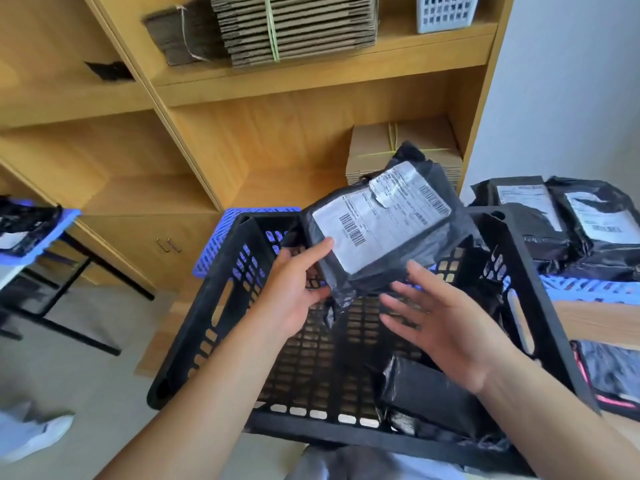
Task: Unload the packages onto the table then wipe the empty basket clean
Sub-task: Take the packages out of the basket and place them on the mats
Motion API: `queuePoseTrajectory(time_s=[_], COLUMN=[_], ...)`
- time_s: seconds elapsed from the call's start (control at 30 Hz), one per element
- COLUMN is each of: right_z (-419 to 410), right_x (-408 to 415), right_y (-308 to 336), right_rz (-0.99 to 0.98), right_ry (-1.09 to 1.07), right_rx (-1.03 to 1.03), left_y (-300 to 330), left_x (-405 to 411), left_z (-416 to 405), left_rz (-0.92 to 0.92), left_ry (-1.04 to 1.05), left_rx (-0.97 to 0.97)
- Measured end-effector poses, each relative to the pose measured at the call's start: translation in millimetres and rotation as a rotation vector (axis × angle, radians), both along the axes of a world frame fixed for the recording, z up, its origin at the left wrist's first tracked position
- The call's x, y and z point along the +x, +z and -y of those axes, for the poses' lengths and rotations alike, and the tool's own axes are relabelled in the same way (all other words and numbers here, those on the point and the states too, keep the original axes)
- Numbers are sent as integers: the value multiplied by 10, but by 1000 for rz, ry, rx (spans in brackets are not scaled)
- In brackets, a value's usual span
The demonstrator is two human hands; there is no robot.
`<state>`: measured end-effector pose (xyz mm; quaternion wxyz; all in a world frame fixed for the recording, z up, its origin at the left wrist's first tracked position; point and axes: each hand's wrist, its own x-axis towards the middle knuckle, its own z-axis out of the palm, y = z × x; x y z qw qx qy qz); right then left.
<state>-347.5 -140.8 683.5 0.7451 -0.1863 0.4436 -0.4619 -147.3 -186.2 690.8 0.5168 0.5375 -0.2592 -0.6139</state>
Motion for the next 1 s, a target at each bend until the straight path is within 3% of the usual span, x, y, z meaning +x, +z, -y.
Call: queuePoseTrajectory(time_s=[0.13,0.3,0.53,0.67,0.77,0.83,1.0], right_z=[210,603,1116,1614,2069,2280,2530], right_x=[349,548,611,706,756,860,1295], right_y=[103,208,417,416,404,430,482], right_rz=[36,17,-113,-232,-373,-364,-325], right_ry=[-26,-86,21,-103,-221,-175,32], right_rx=[-47,45,-105,-137,-145,-125,-162], left_y=[-3,57,245,276,336,407,500], left_x=[93,456,1136,1371,1497,1544,1522], left_z=[32,77,458,853,1275,1583,2175], left_rz=[27,123,441,553,526,471,318], left_ry=[-69,-167,-206,-244,-220,-206,-499], left_rx=[-7,-45,-123,-145,-197,-235,-119])
